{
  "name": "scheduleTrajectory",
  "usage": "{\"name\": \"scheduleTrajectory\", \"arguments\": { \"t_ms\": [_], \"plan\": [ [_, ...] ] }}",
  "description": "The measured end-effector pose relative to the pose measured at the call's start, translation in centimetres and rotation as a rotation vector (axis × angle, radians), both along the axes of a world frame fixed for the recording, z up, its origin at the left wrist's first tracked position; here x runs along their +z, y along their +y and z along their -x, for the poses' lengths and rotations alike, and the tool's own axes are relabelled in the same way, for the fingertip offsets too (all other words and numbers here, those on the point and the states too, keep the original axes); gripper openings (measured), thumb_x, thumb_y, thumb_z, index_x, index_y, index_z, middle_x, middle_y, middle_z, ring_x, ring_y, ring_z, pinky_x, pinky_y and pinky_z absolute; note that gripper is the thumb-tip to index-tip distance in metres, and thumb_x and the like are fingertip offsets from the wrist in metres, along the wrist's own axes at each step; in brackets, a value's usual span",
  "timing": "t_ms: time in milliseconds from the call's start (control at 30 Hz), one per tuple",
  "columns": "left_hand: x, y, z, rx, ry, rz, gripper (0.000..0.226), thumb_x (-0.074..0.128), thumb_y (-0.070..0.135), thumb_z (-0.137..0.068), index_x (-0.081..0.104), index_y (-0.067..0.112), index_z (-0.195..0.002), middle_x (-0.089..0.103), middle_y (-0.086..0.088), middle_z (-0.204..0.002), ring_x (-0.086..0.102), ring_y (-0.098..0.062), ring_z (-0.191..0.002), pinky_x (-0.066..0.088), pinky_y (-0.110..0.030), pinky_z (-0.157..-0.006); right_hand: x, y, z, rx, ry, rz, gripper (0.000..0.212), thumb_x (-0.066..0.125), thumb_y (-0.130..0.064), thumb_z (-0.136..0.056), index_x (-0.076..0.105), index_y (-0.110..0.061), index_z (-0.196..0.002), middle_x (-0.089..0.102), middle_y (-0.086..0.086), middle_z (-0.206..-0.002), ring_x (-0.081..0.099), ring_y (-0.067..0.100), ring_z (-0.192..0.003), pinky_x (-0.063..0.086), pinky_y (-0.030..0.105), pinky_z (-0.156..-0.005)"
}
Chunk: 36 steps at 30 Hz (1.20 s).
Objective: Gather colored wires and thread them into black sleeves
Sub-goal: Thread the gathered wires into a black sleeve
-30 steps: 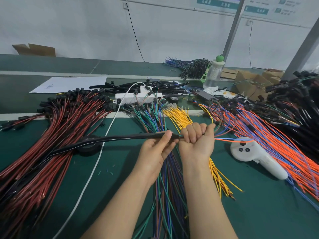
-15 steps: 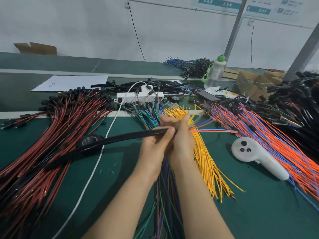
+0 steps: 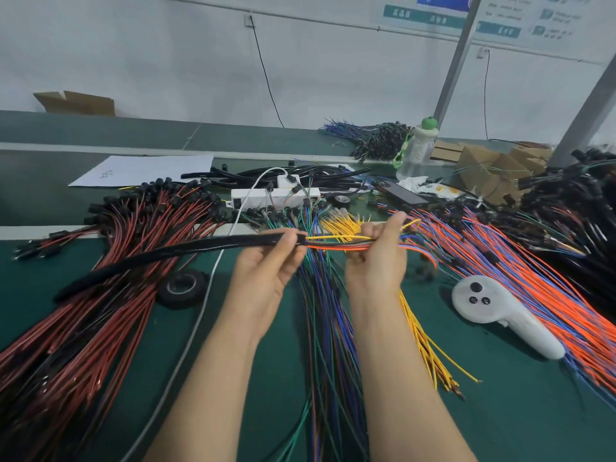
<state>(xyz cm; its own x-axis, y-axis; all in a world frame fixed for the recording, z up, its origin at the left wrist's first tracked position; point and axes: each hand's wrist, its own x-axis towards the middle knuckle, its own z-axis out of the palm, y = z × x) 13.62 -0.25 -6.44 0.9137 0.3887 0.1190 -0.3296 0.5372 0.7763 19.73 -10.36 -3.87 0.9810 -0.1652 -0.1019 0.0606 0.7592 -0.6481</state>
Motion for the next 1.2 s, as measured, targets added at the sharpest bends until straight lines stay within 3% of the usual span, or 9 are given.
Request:
{"name": "scheduleTrajectory", "arguments": {
  "t_ms": [167, 300, 433, 633, 733, 833, 900, 967, 1200],
  "plan": [
    [-0.4, -1.8, -0.7, 0.047, 0.011, -0.068, 0.015, 0.054, 0.001, -0.09, 0.065, 0.008, -0.081, 0.068, 0.004, -0.066, 0.062, -0.001, -0.058, 0.051, -0.012, -0.06, -1.4, 3.6, 1.4, 0.132, 0.002, 0.147, 0.044, 0.047, -0.04, -0.098, 0.049, -0.015, -0.061, 0.048, -0.008, -0.047, 0.042, 0.007, -0.038, 0.036, 0.017, -0.04],
    [-0.7, 0.6, -0.4, 0.076, 0.02, 0.1, 0.014, 0.054, -0.002, -0.089, 0.064, 0.007, -0.083, 0.068, 0.005, -0.069, 0.063, -0.002, -0.06, 0.051, -0.01, -0.059, -2.3, 0.1, 0.6, 0.333, -0.055, -0.26, 0.018, 0.056, -0.034, -0.088, 0.06, -0.018, -0.081, 0.037, -0.007, -0.057, 0.025, 0.002, -0.034, 0.02, 0.012, -0.033],
    [-1.1, 0.7, -0.2, 0.018, 0.052, 0.148, 0.017, 0.052, -0.003, -0.09, 0.064, 0.008, -0.083, 0.067, 0.004, -0.068, 0.062, -0.002, -0.057, 0.05, -0.009, -0.056, -2.8, -1.7, 0.0, 0.379, -0.024, -0.403, 0.036, 0.046, -0.036, -0.098, 0.048, -0.017, -0.067, 0.043, -0.004, -0.059, 0.025, 0.001, -0.031, 0.019, 0.01, -0.031],
    [-1.8, -1.5, -0.6, -0.047, 0.078, 0.027, 0.013, 0.053, 0.0, -0.091, 0.064, 0.003, -0.085, 0.068, 0.0, -0.072, 0.062, -0.001, -0.06, 0.05, -0.01, -0.06, -3.5, 1.6, 1.3, 0.159, -0.046, 0.218, 0.039, 0.043, -0.035, -0.1, 0.049, -0.013, -0.068, 0.044, -0.007, -0.051, 0.032, 0.0, -0.034, 0.027, 0.012, -0.034],
    [-1.8, -2.0, -0.7, -0.017, 0.095, 0.046, 0.014, 0.053, 0.0, -0.09, 0.066, 0.004, -0.083, 0.069, 0.0, -0.073, 0.063, -0.001, -0.06, 0.051, -0.01, -0.06, -3.6, 2.2, 1.7, 0.205, -0.069, 0.355, 0.035, 0.046, -0.036, -0.099, 0.061, -0.014, -0.075, 0.05, -0.006, -0.053, 0.041, 0.003, -0.041, 0.031, 0.014, -0.039],
    [-1.7, -1.4, -0.7, -0.009, 0.085, 0.107, 0.013, 0.055, 0.001, -0.089, 0.066, 0.004, -0.084, 0.07, 0.002, -0.073, 0.064, -0.001, -0.061, 0.05, -0.009, -0.059, -2.9, 1.2, 1.4, 0.287, -0.027, 0.121, 0.024, 0.052, -0.034, -0.096, 0.064, -0.017, -0.084, 0.042, -0.004, -0.052, 0.032, 0.007, -0.041, 0.024, 0.017, -0.04],
    [-1.5, -1.1, -0.6, 0.009, 0.077, 0.166, 0.013, 0.055, 0.0, -0.088, 0.065, 0.005, -0.083, 0.069, 0.003, -0.071, 0.063, -0.001, -0.06, 0.05, -0.009, -0.058, -2.8, 0.5, 1.2, 0.3, -0.015, -0.205, 0.024, 0.053, -0.031, -0.096, 0.057, -0.016, -0.078, 0.036, -0.005, -0.049, 0.028, 0.006, -0.035, 0.021, 0.016, -0.035],
    [-1.5, -1.1, -0.6, 0.021, 0.075, 0.193, 0.013, 0.055, 0.0, -0.089, 0.065, 0.006, -0.082, 0.068, 0.003, -0.07, 0.063, -0.001, -0.06, 0.05, -0.009, -0.058, -2.9, 0.1, 1.0, 0.28, -0.019, -0.336, 0.03, 0.05, -0.03, -0.098, 0.048, -0.016, -0.071, 0.04, -0.003, -0.054, 0.028, 0.005, -0.033, 0.023, 0.015, -0.032],
    [-1.8, -2.6, -0.6, -0.018, 0.106, 0.086, 0.013, 0.054, 0.003, -0.091, 0.064, 0.003, -0.083, 0.066, 0.003, -0.066, 0.061, -0.001, -0.057, 0.05, -0.01, -0.058, -3.6, 2.1, 1.7, 0.084, -0.032, 0.269, 0.038, 0.044, -0.035, -0.1, 0.048, -0.015, -0.068, 0.052, -0.009, -0.055, 0.042, 0.003, -0.038, 0.032, 0.014, -0.037]
  ]
}}
